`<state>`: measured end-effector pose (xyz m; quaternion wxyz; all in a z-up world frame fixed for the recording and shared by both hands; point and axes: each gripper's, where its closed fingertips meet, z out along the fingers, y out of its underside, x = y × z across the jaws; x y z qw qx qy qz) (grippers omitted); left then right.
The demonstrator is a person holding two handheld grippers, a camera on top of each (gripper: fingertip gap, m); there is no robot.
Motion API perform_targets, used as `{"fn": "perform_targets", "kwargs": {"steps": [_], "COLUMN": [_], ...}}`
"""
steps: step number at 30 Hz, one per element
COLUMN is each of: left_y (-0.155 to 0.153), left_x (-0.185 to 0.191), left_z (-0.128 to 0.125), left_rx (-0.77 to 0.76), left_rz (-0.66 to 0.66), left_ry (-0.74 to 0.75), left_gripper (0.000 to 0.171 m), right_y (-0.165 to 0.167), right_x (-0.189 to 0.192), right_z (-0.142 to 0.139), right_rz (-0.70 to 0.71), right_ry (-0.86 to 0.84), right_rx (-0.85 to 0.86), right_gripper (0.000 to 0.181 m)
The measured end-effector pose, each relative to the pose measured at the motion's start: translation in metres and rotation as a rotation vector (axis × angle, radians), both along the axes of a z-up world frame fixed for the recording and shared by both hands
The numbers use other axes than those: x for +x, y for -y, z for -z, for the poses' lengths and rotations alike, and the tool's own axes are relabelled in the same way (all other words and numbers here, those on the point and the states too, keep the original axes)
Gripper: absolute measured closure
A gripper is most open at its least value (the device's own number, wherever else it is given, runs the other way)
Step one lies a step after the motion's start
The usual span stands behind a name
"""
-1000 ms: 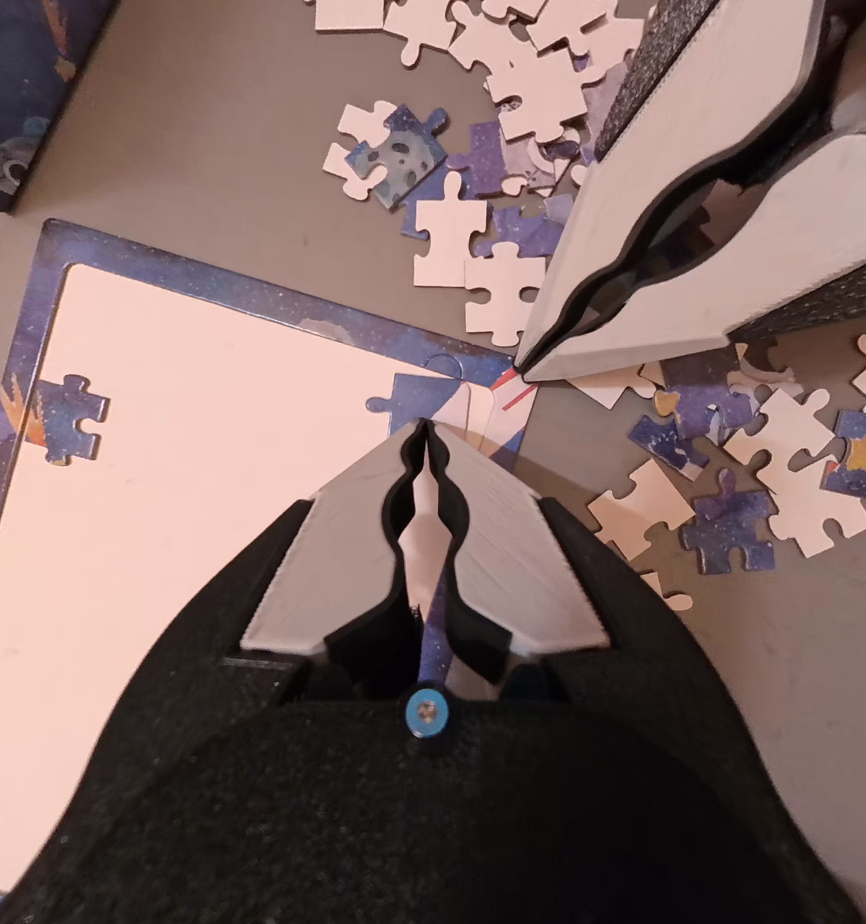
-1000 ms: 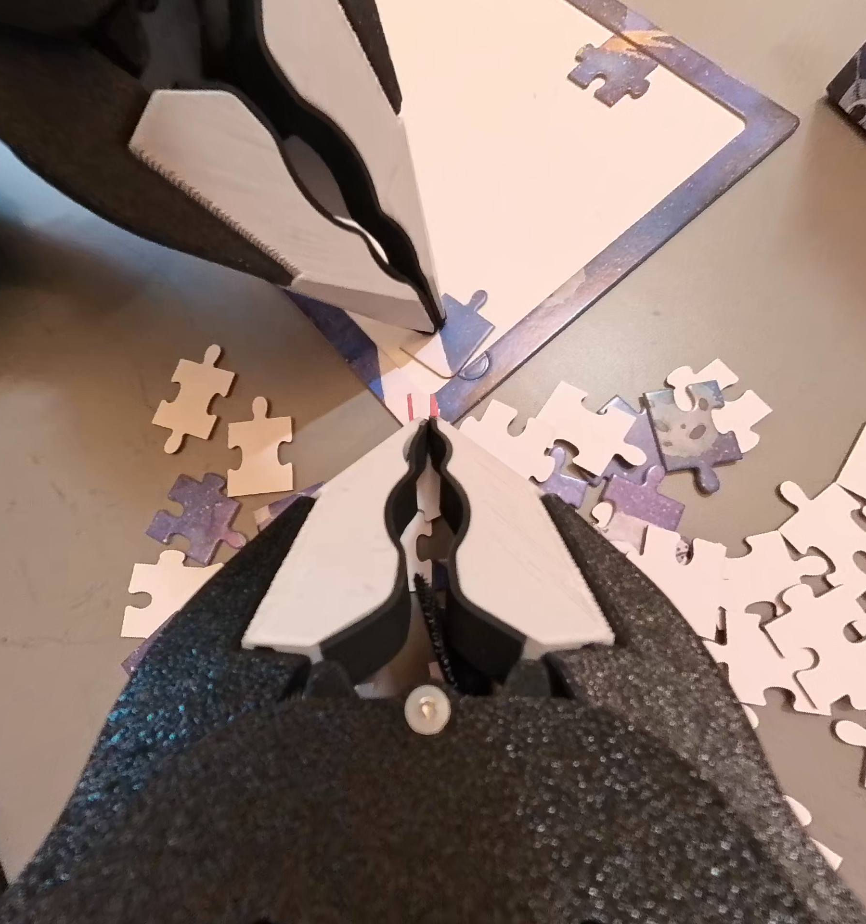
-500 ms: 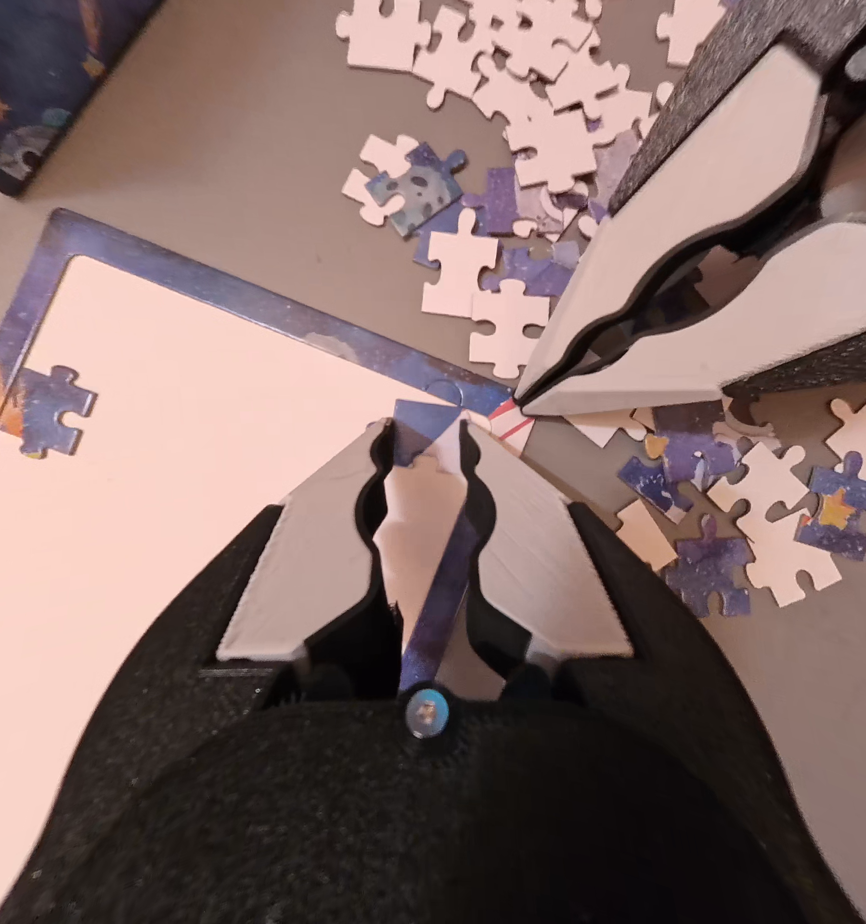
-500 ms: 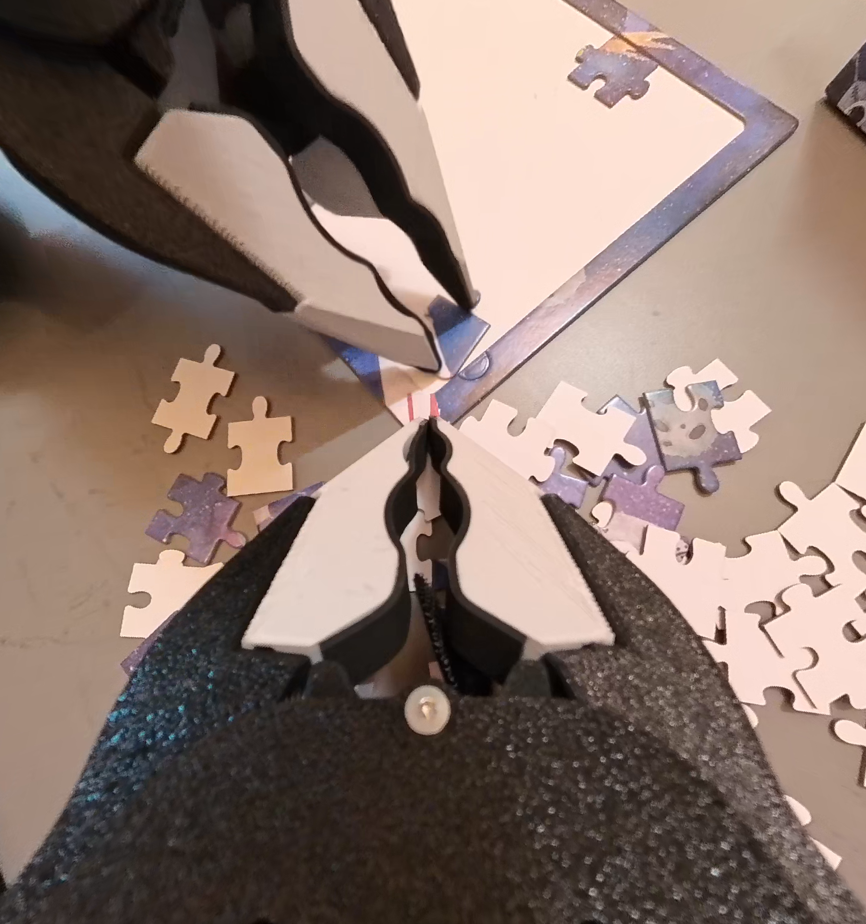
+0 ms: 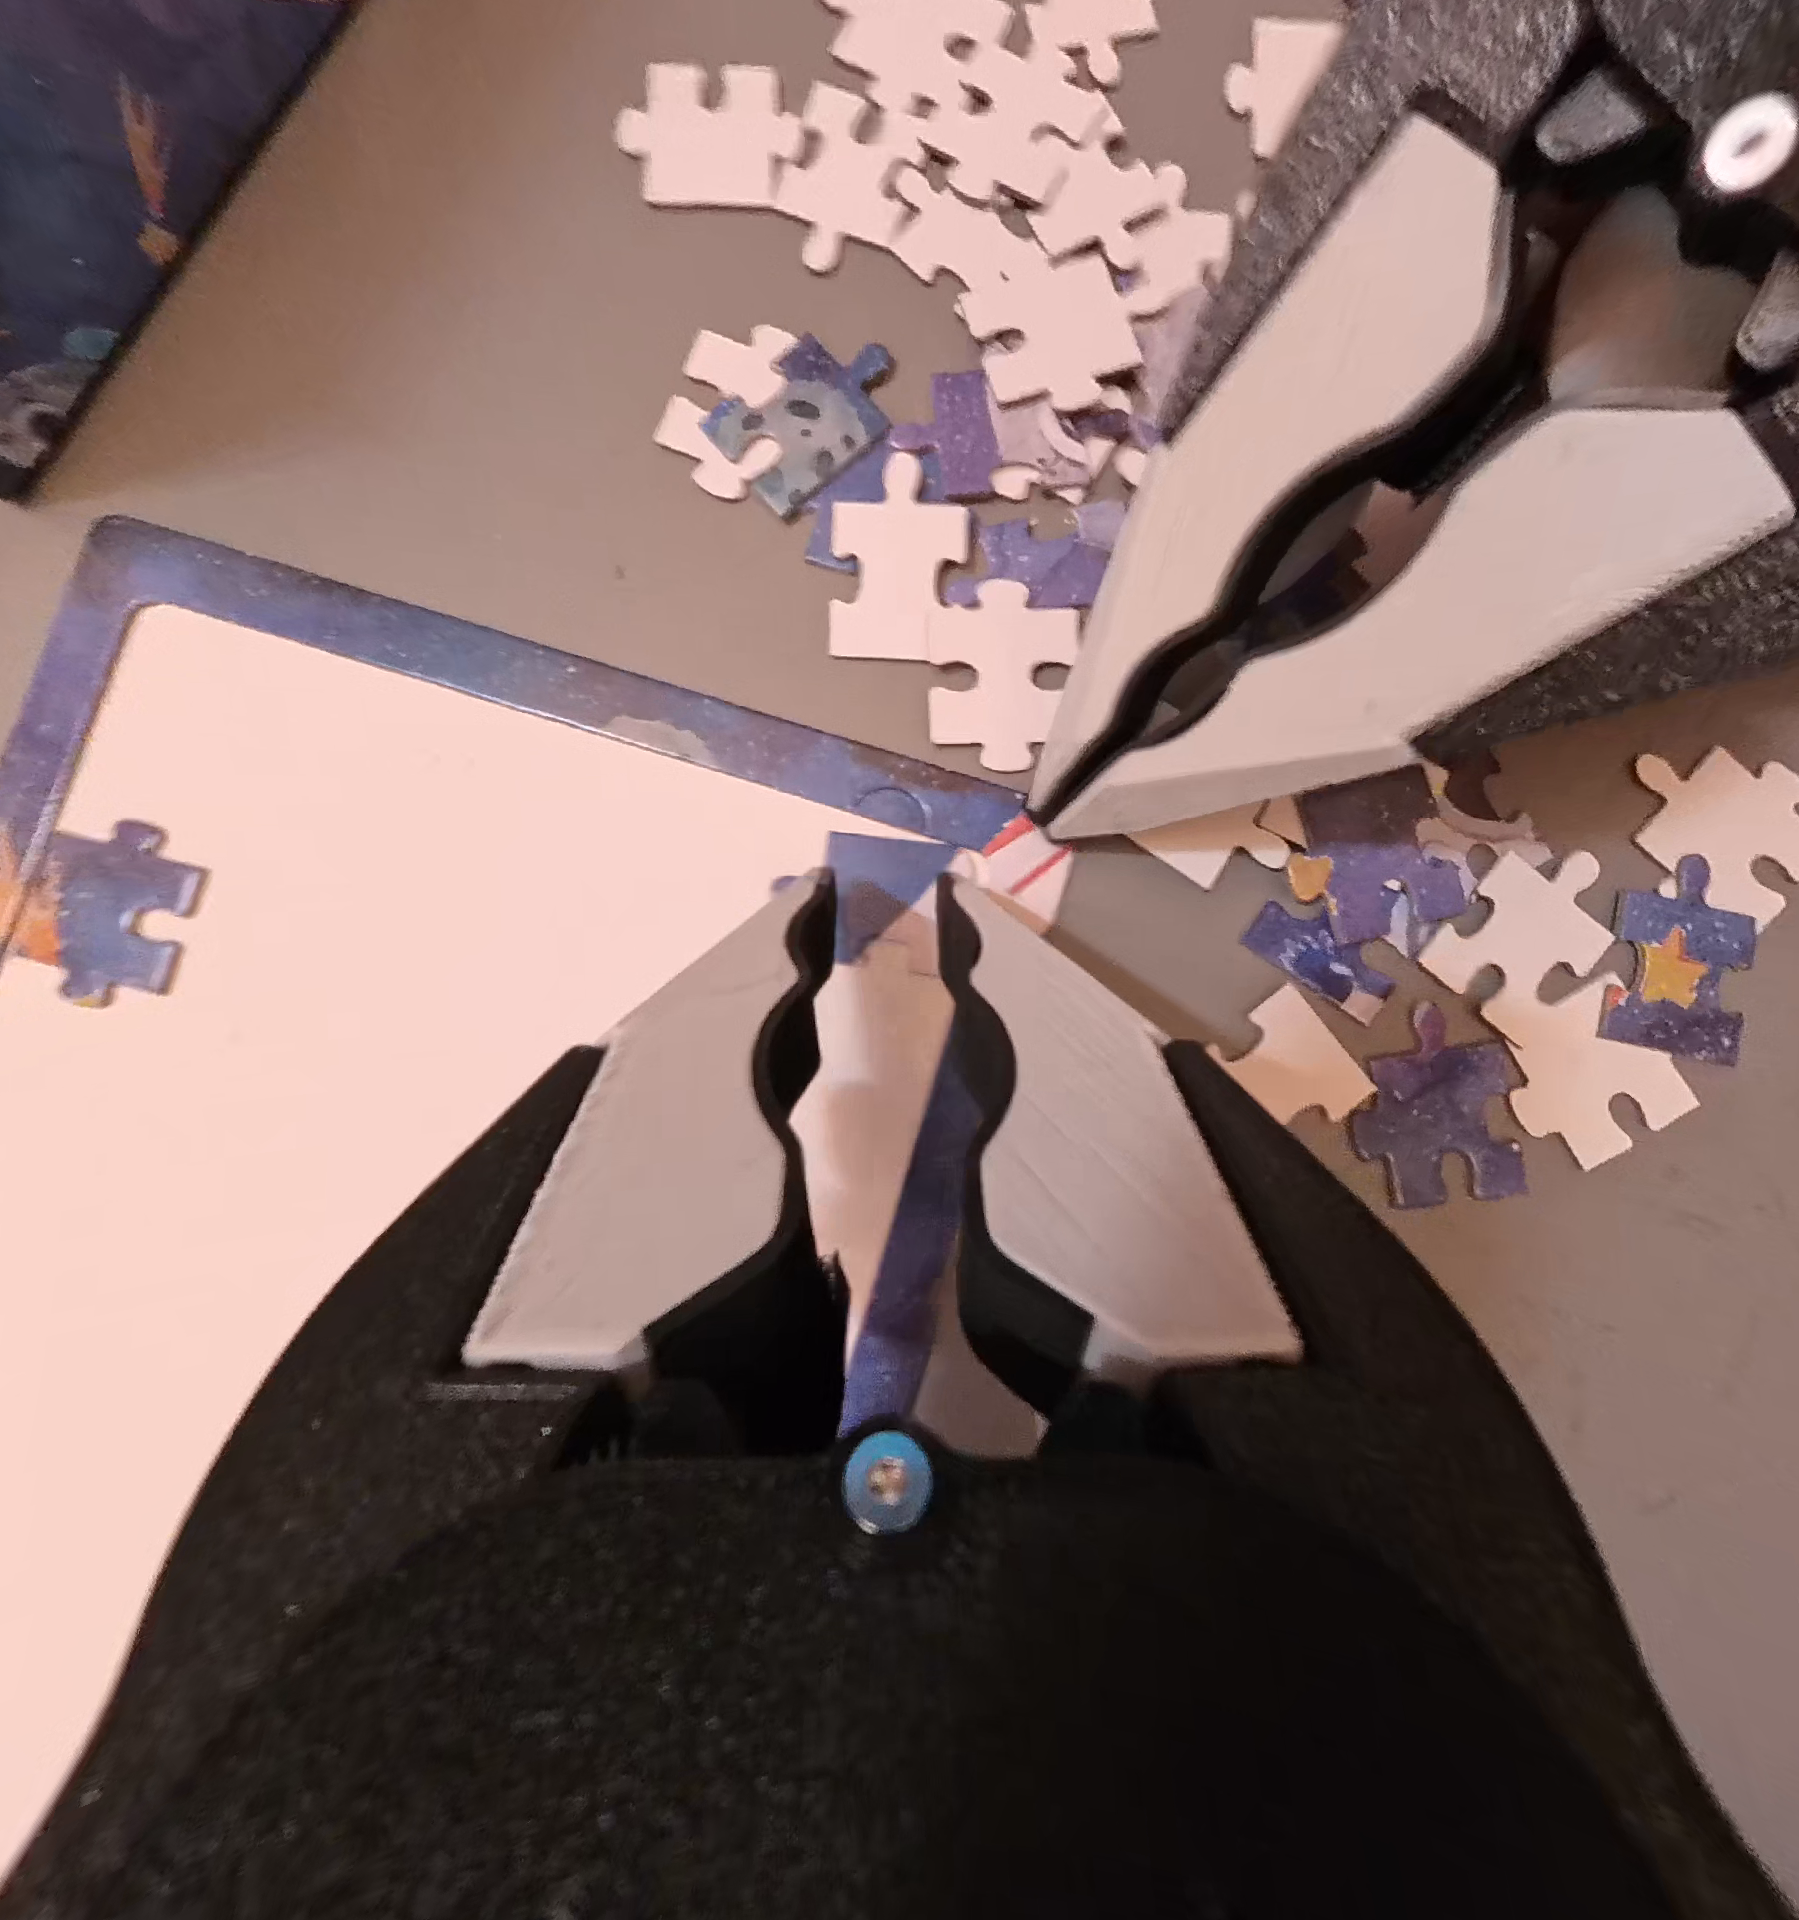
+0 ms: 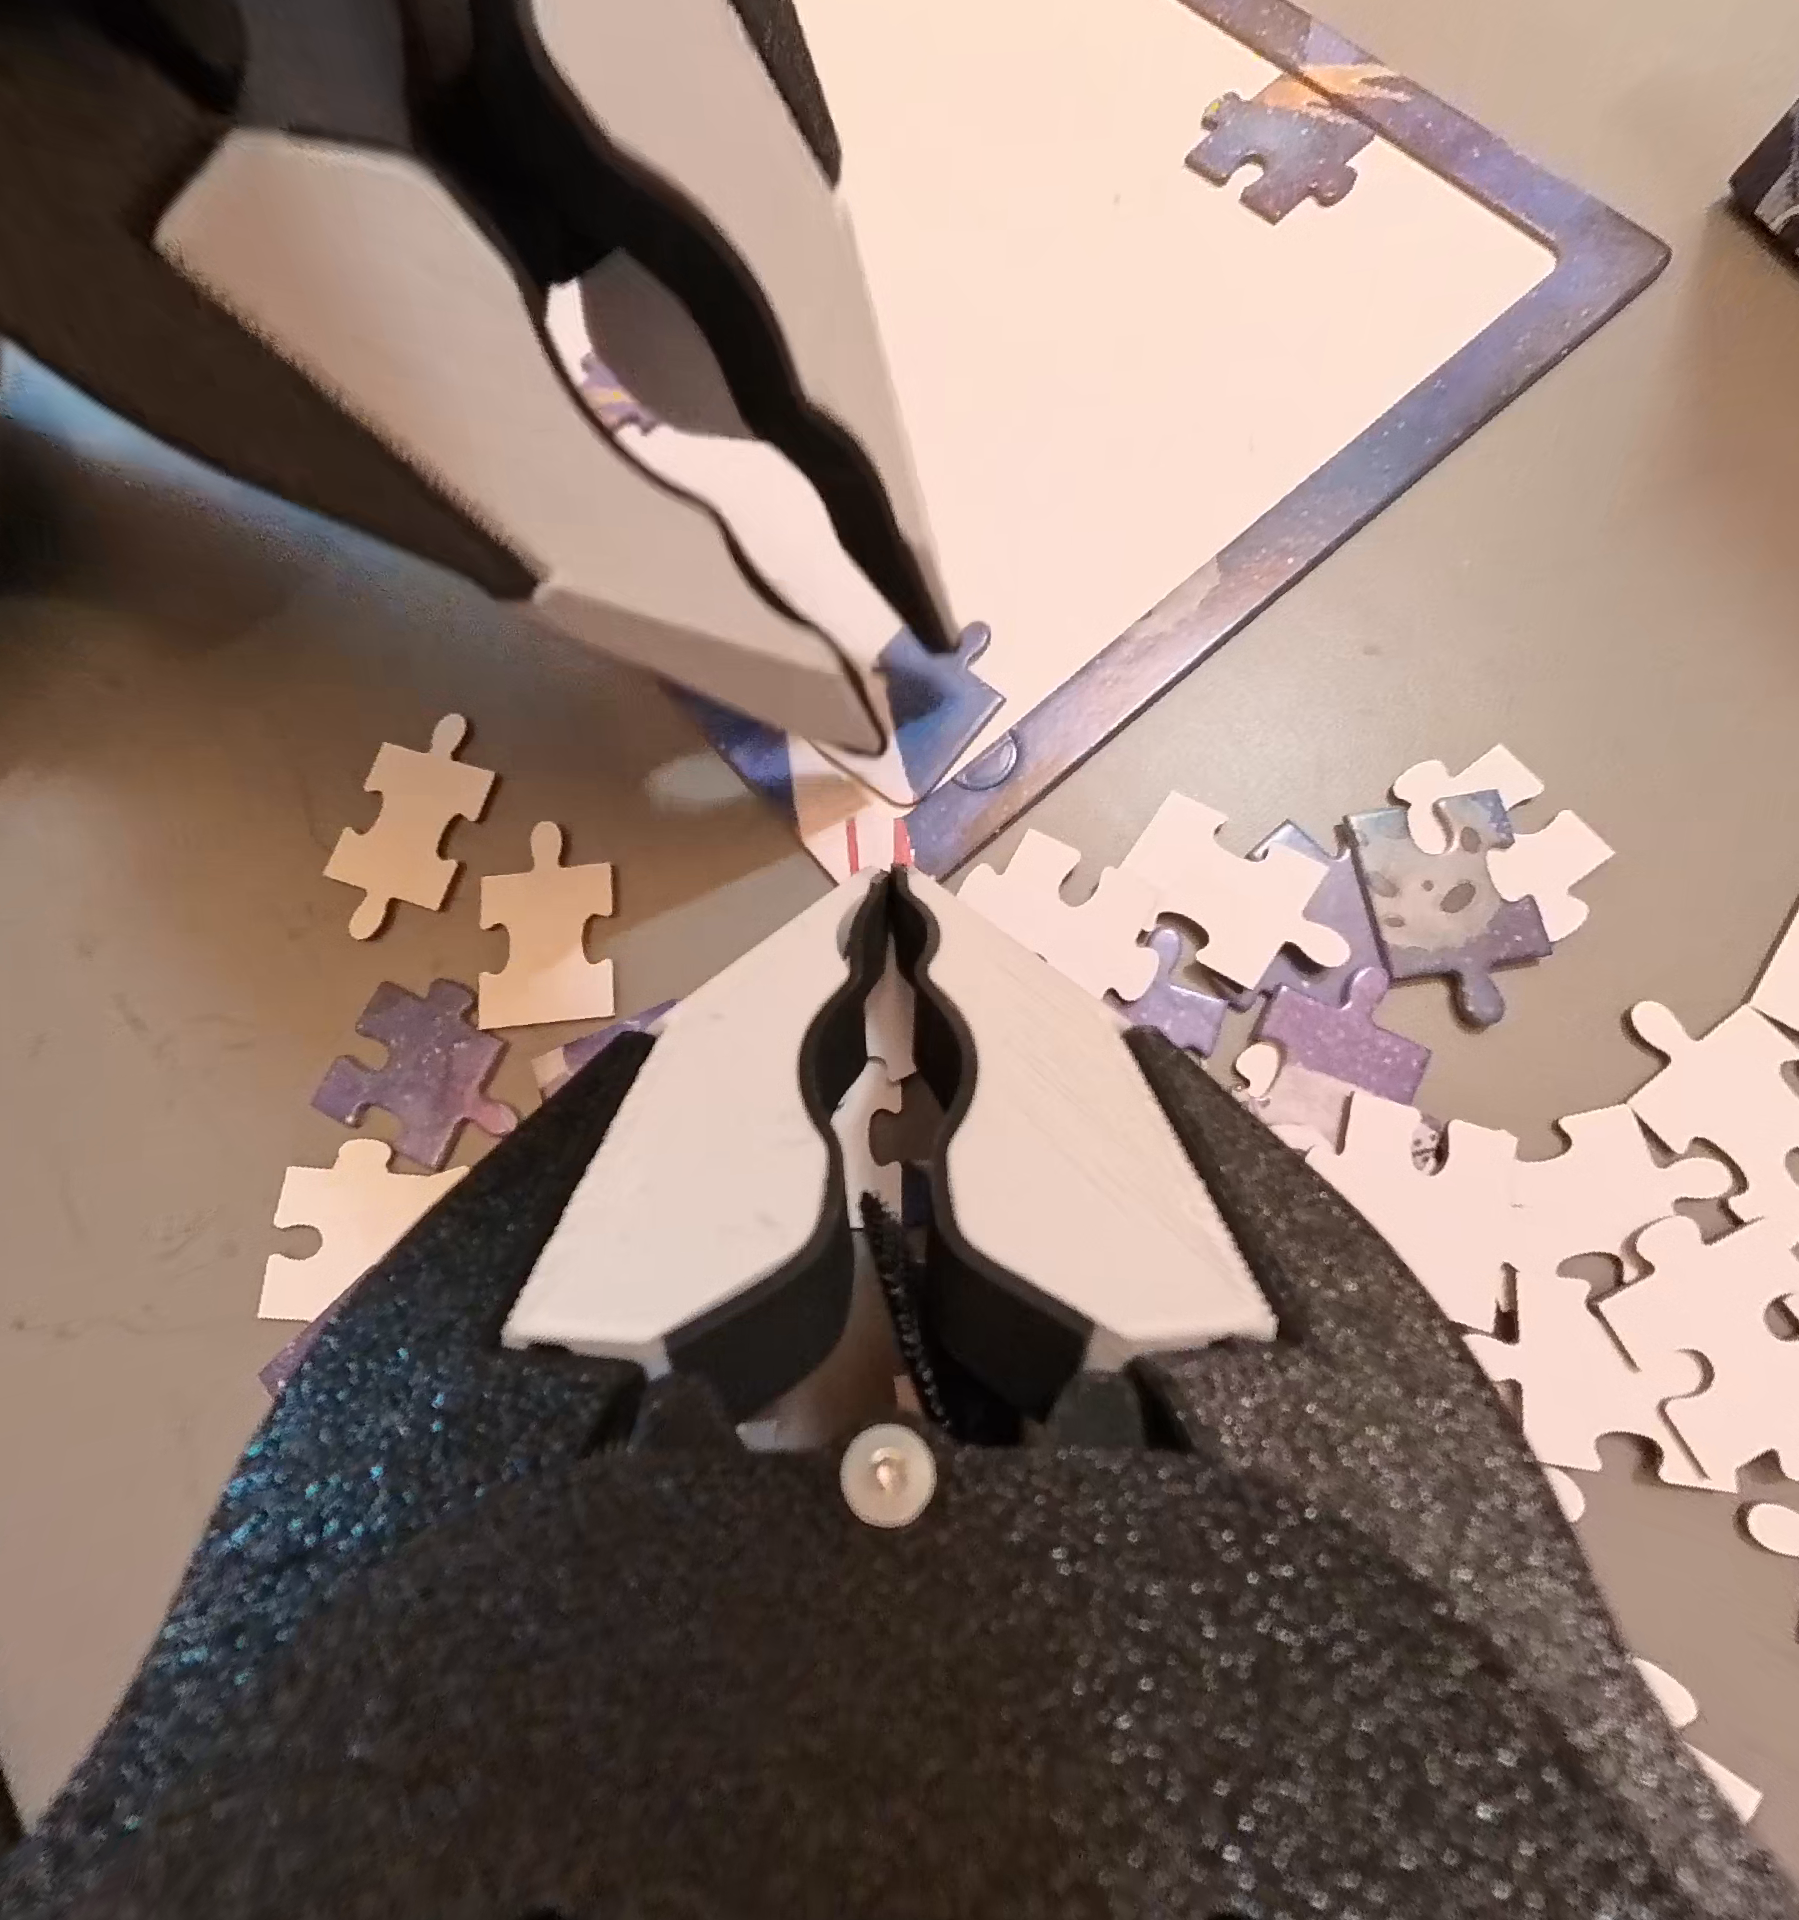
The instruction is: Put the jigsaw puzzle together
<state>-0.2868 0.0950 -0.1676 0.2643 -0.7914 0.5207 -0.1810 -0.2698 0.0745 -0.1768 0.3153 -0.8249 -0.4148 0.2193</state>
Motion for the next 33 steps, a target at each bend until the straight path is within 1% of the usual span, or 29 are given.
{"fn": "perform_targets", "kwargs": {"steps": [3,5,7,9,11,15,18,21,29,33], "left_y": [-0.016,-0.020,-0.015,-0.015,-0.010,-0.011,-0.007,-0.006,-0.004,0.000], "left_x": [-0.007,-0.008,-0.004,0.002,0.007,0.009,0.009,0.010,0.011,0.012], "left_z": [-0.004,0.000,0.007,0.008,0.009,0.009,0.009,0.009,0.008,0.002], "left_rx": [0.019,0.018,-0.018,-0.047,-0.094,-0.089,-0.103,-0.102,-0.103,-0.093], "left_rz": [-0.071,-0.083,-0.047,-0.021,0.010,0.041,0.051,0.039,0.041,0.045], "left_ry": [0.013,0.002,-0.013,-0.013,-0.016,-0.028,-0.003,0.017,0.032,0.052], "left_gripper": [0.153,0.153,0.154,0.156,0.163,0.162,0.162,0.158,0.155,0.145], "right_y": [0.000,0.000,0.000,0.000,0.000,0.000,0.000,0.000,0.000,0.000], "right_x": [0.000,0.000,0.000,0.000,0.000,0.000,0.000,0.000,0.000,0.000], "right_z": [0.000,0.000,0.000,0.000,0.000,0.000,0.000,0.000,0.000,0.000], "right_rz": [0.000,-0.001,-0.002,-0.003,-0.004,-0.005,-0.004,-0.004,-0.002,-0.002], "right_ry": [0.002,0.004,0.004,0.001,0.001,-0.002,-0.001,-0.001,-0.006,-0.005], "right_rx": [0.001,0.003,0.005,0.004,0.007,0.005,0.005,0.005,-0.001,0.000], "right_gripper": [0.181,0.181,0.181,0.181,0.181,0.181,0.181,0.181,0.181,0.181]}}
